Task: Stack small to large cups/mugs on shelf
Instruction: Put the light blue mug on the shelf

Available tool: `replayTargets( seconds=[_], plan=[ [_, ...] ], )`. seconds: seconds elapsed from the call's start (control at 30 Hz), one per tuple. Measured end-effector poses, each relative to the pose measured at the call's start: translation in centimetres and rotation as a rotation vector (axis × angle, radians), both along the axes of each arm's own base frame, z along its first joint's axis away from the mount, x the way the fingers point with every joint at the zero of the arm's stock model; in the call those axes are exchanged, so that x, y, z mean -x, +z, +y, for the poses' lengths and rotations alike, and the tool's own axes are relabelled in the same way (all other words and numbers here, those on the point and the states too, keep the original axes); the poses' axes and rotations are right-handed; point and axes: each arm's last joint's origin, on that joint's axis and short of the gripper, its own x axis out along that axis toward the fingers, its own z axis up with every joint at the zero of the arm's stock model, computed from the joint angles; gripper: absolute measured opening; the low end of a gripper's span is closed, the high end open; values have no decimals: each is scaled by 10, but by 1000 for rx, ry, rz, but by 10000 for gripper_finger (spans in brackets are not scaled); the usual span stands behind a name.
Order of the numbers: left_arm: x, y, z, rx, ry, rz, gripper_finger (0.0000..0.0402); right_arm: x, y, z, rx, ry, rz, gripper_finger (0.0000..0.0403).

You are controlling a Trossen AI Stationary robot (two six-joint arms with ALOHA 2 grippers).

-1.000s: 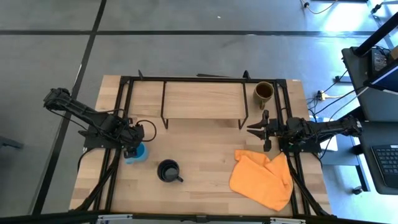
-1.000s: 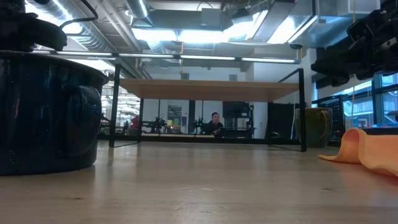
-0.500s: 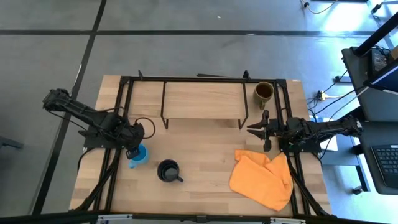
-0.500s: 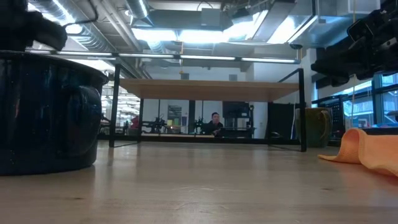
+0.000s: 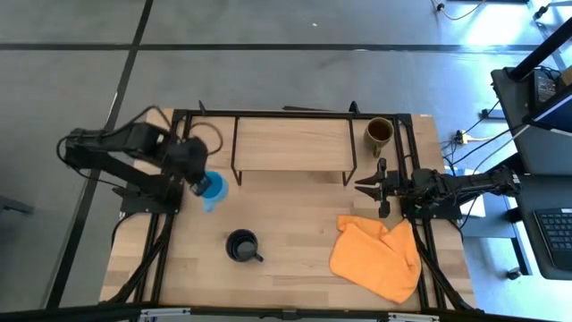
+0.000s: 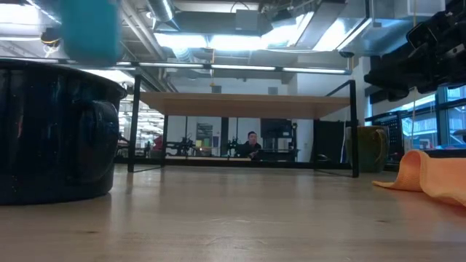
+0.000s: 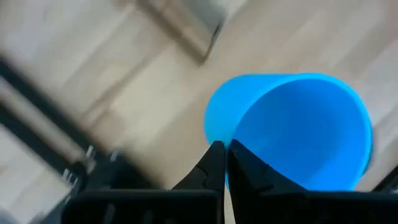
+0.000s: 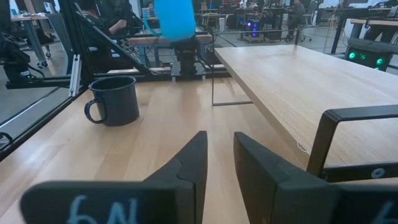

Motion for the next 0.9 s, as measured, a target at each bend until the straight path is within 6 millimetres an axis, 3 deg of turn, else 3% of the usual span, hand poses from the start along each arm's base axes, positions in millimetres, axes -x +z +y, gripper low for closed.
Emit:
replayTargets(
  seconds=[0.17,0.4,0.5,0.67,0.9],
  plan=[
    [-39,35,19,-66,-41,-51,0,0,0,0,-1,0,0,80],
    [-74,59,74,-112,35,-84,0,0,0,0,0,0,-1,80],
    [-87,56,98,-85,65,-70,0,0,0,0,-1,0,0,80],
    [-105,32,134,56,92,-19,0,0,0,0,0,0,0,81],
    [-116,11,164,106,140,37,0,0,0,0,0,0,0,81]
  ],
)
